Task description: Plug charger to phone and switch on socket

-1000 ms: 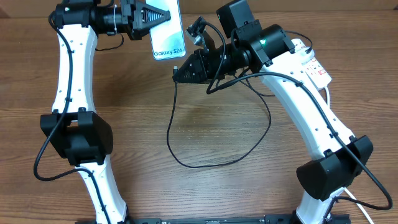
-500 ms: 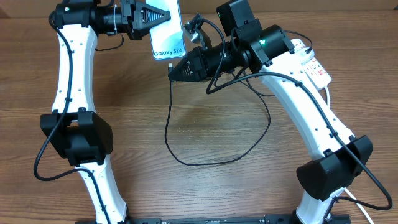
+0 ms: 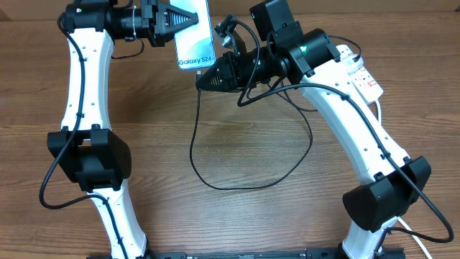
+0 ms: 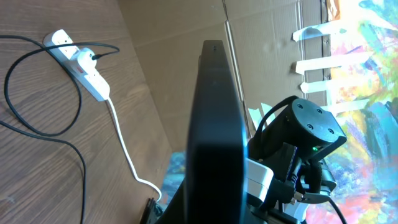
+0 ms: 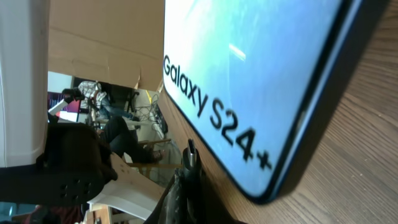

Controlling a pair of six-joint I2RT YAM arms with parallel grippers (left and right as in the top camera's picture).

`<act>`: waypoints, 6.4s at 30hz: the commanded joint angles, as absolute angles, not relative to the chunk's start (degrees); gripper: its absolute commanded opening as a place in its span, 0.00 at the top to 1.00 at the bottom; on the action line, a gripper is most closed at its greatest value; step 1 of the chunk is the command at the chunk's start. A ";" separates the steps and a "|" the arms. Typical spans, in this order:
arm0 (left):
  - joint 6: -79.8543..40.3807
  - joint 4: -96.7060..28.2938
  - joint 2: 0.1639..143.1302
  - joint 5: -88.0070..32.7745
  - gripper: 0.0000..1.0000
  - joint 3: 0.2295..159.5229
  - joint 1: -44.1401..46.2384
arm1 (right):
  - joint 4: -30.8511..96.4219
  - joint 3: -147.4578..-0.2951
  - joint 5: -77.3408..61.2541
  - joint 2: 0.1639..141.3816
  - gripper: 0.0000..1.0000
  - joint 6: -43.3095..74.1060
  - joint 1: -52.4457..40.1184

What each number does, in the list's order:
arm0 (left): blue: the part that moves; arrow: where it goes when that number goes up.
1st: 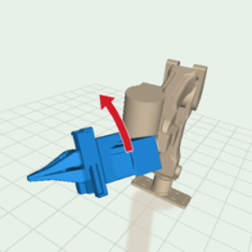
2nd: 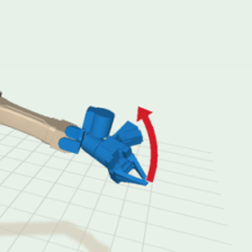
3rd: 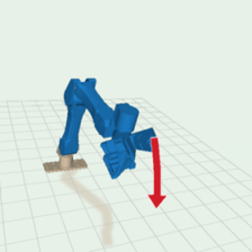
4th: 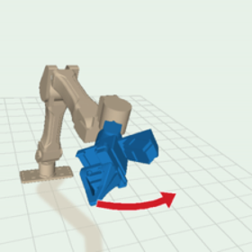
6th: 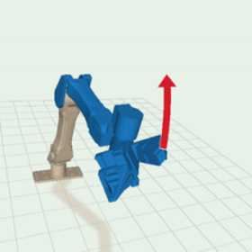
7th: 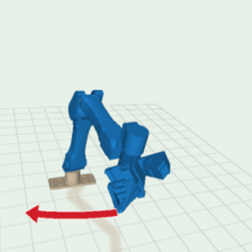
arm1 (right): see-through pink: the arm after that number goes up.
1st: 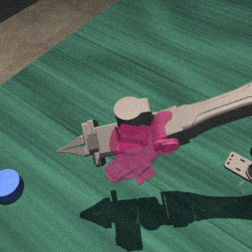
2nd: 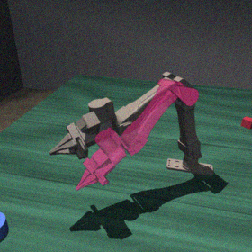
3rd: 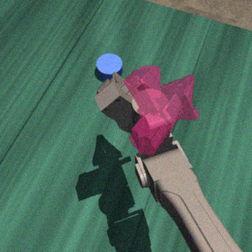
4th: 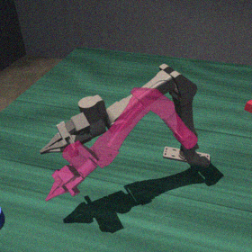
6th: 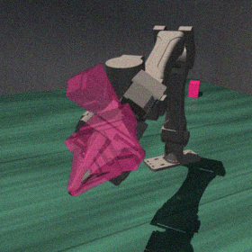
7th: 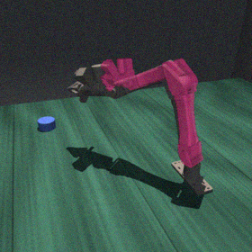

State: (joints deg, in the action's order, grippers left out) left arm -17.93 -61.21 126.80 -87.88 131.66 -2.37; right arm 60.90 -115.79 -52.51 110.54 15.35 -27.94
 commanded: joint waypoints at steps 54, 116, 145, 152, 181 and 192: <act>-18.90 -61.23 127.20 -90.70 0.96 132.11 -1.45 | 58.65 -115.70 -50.59 110.72 0.96 18.28 -27.88; -17.39 -59.51 127.20 -90.67 0.96 132.11 -1.41 | 66.11 -115.72 -70.32 114.19 0.96 6.96 -25.06; -18.04 -59.48 127.20 -90.67 0.96 132.11 0.01 | 60.73 -115.72 -63.90 114.19 0.96 13.98 -25.82; -18.04 -59.48 127.20 -90.70 0.96 132.11 0.03 | 59.61 -115.72 -63.42 114.19 0.96 15.99 -25.82; -19.51 -61.08 127.20 -60.29 0.96 132.11 -6.31 | 65.69 -115.72 -47.44 114.19 0.96 20.56 -25.43; -16.27 -76.16 127.20 -24.51 0.96 132.09 -8.95 | 68.49 -115.48 -12.82 115.48 0.96 37.36 -28.27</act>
